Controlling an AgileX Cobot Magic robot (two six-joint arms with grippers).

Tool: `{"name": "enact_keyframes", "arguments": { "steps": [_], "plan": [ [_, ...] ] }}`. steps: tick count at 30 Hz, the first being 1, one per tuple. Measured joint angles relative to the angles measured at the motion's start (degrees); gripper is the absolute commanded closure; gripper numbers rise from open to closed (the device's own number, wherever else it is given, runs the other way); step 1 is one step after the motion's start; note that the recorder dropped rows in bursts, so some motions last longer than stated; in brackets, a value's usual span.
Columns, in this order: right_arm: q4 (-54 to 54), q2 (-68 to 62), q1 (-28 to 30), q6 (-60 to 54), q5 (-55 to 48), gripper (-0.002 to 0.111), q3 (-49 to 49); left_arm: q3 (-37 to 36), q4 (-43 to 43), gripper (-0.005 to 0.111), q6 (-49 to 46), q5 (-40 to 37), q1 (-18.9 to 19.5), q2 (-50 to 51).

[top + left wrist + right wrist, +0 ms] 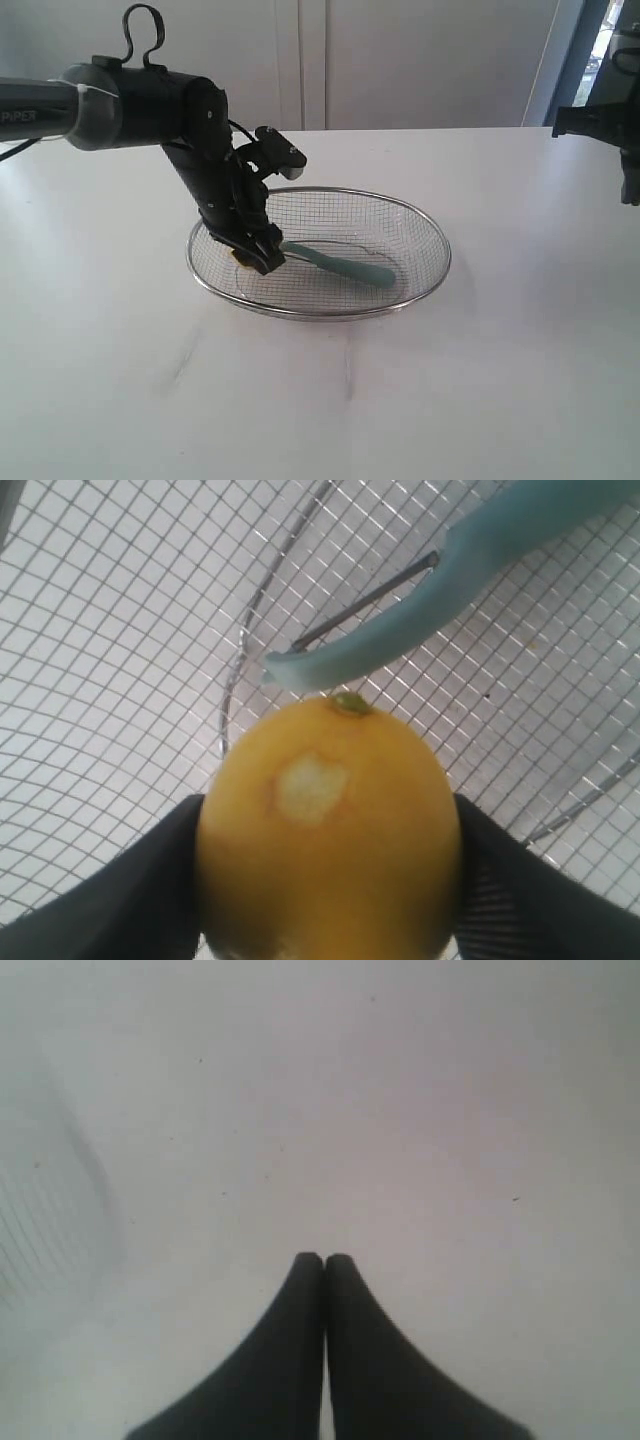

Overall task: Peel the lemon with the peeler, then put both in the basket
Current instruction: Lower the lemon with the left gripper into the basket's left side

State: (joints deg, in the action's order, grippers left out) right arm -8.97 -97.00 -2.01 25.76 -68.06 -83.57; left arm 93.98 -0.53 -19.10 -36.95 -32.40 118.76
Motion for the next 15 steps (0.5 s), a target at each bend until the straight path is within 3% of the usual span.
{"name": "enact_keyframes", "arguments": {
  "steps": [6,15],
  "plan": [
    [0.0,0.0,0.0,0.0,0.0,0.108,0.0,0.0,0.0,0.1,0.0,0.2,0.0,0.0],
    [0.0,0.0,0.0,0.0,0.0,0.108,0.0,0.0,0.0,0.039,0.0,0.2,0.0,0.0]
  ]
}}
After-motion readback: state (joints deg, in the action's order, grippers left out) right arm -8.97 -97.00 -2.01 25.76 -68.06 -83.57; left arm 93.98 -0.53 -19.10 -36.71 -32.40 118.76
